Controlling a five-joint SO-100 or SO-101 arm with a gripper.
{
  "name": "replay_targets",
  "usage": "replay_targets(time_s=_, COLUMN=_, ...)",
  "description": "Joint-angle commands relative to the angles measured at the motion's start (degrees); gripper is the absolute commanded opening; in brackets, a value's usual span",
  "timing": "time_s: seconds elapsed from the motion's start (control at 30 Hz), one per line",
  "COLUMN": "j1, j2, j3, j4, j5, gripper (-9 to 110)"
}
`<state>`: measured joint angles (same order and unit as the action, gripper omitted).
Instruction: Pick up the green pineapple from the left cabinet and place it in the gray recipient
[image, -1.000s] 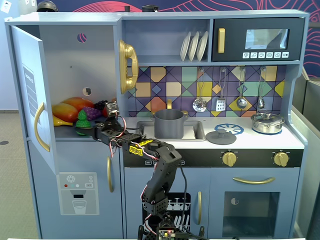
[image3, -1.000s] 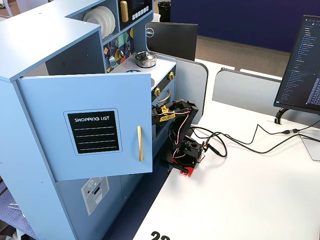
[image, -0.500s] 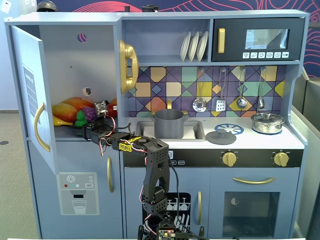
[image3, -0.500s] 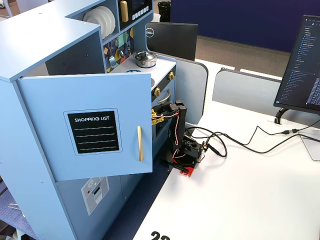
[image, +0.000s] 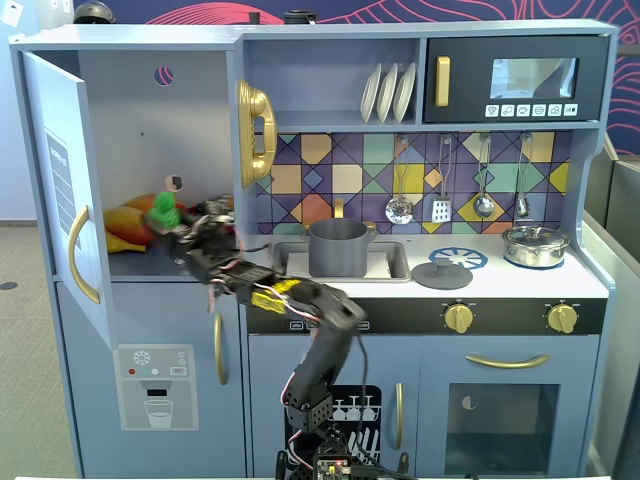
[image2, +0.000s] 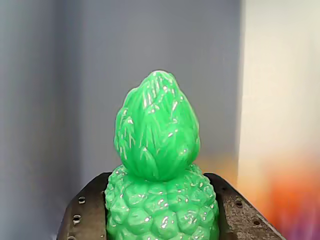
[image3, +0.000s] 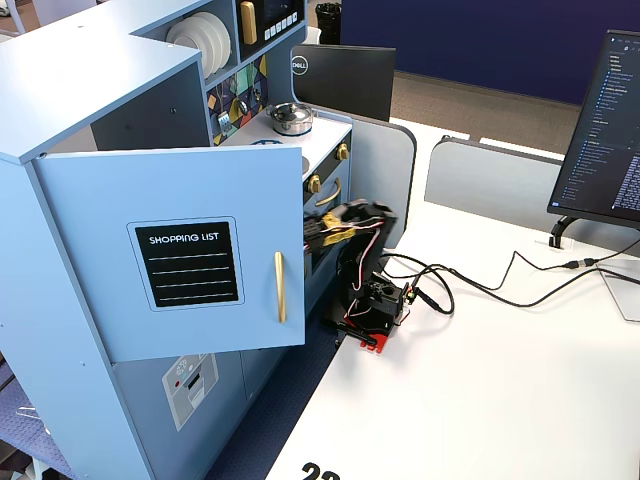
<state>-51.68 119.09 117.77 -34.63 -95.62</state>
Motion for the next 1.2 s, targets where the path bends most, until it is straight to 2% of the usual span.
replay_targets(time_s=0.0, j1=4.13, j2=16.96, j3=6.06, j4=-4.83, j5=-2.37, gripper=0)
replay_targets(time_s=0.23, j1=17.93, j2=31.90, j3=8.88, j4=-0.70, j5=-4.83, gripper=0)
replay_targets(time_s=0.43, j1=35.42, j2=34.19, j3=5.10, j4=9.32, j5=0.62, gripper=0)
replay_targets(time_s=0.6, j1=47.99, j2=27.86, j3=-2.20, j4=23.03, j5=5.19, gripper=0)
replay_targets(time_s=0.8, j1=54.67, j2=15.03, j3=-17.75, j4=46.58, j5=7.47, gripper=0)
replay_targets(time_s=1.0, j1=55.02, j2=3.43, j3=-25.31, j4=52.56, j5=4.39, gripper=0)
replay_targets(time_s=1.07, j1=55.55, j2=0.70, j3=-26.54, j4=52.73, j5=4.48, gripper=8)
replay_targets(time_s=1.13, j1=56.07, j2=-0.79, j3=-27.60, j4=52.29, j5=8.09, gripper=26)
replay_targets(time_s=1.17, j1=56.07, j2=-1.05, j3=-27.95, j4=52.12, j5=8.70, gripper=31)
